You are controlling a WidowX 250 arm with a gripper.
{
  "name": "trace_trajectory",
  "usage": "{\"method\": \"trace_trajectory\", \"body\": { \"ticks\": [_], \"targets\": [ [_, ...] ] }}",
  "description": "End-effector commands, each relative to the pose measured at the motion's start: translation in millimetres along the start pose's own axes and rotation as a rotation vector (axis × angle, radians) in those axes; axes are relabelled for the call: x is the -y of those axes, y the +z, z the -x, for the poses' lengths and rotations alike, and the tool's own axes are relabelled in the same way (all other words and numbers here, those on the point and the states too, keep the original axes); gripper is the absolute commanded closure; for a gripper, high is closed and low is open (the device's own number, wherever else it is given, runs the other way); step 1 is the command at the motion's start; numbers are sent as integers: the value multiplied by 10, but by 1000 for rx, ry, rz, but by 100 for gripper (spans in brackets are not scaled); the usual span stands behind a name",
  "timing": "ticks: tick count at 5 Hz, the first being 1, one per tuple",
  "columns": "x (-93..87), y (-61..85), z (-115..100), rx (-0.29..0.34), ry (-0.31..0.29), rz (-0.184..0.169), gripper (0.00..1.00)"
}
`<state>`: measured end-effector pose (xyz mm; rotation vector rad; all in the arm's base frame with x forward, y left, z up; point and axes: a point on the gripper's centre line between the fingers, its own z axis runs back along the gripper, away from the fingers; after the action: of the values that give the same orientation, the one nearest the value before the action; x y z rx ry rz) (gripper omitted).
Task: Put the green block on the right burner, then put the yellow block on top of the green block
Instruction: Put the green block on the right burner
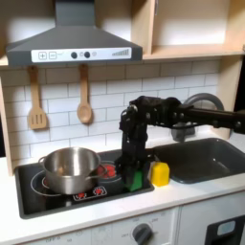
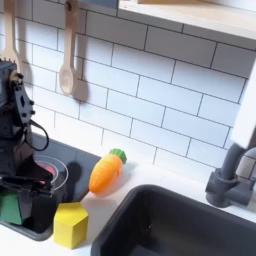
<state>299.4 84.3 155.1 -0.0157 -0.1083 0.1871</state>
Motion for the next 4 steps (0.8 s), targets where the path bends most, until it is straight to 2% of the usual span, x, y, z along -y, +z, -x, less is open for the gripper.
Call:
{"method": "trace_trajectory", "body": {
  "ticks": [1, 2, 3, 4],
  "targets": [
    [-63, -135, -205, -4, -3, 2, 100],
    [-56, -124, -243, 2, -26, -3, 100],
    [-35, -74, -196, -8, -38, 4, 41],
    [27, -33, -141, -18, -50, 8, 0]
  ]
}}
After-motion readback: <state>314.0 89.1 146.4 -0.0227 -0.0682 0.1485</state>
